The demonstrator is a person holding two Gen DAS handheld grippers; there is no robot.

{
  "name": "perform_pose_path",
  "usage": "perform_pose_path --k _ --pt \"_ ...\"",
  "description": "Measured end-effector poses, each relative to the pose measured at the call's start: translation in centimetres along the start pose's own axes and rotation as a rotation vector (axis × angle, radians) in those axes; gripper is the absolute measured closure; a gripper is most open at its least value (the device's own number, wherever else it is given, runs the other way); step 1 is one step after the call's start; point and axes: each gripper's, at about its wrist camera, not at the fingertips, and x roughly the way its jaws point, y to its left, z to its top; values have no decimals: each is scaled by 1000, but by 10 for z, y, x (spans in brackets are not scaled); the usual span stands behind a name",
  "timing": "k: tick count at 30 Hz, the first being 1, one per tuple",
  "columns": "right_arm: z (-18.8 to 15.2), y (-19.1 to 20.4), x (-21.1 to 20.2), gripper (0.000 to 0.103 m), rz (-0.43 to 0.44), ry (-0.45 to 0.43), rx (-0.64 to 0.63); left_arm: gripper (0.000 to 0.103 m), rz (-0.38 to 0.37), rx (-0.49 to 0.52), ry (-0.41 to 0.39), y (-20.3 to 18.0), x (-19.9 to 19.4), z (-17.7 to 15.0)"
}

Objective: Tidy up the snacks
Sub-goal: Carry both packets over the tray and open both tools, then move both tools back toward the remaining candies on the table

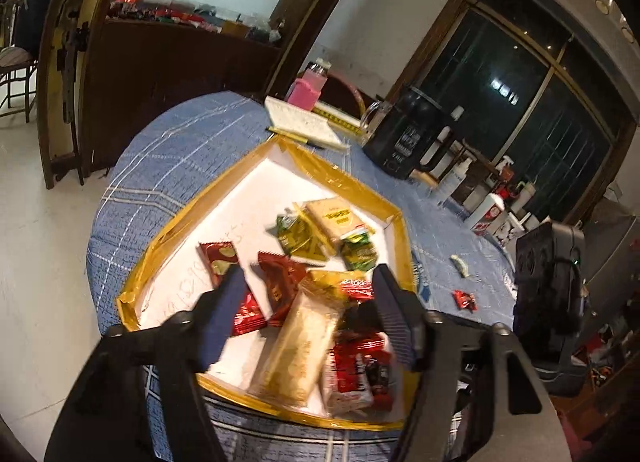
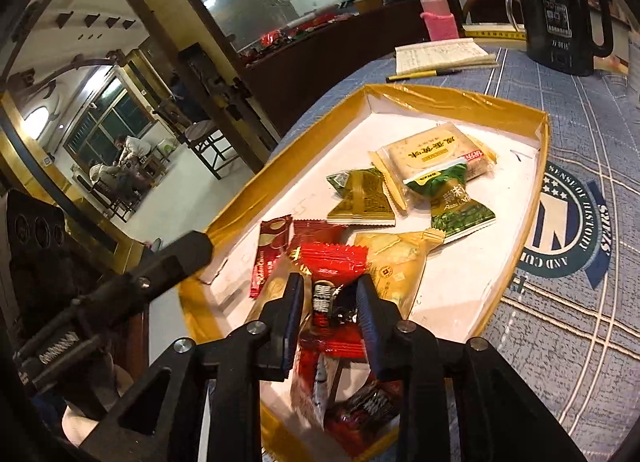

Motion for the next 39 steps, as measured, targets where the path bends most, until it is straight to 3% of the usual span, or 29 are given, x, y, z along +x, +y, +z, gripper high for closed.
perform_pose_path --k 2,9,13,17,23,39 --pt "-4 0 -13 64 -8 -24 -3 28 -22 -8 -15 -5 -7 0" --pt "-28 -8 -69 64 -41 -124 15 27 -68 60 -29 -42 -33 -12" --pt "-50 -23 -105 61 -42 -181 83 27 28 177 -1 -81 -40 -28" --pt "-74 -47 -134 61 -51 -231 171 27 78 289 19 -117 -40 -47" --pt "-102 -89 -156 61 -74 -257 287 27 179 457 31 -162 -28 -74" --pt "-123 -167 -177 60 -104 -280 448 27 254 573 193 -205 34 -96"
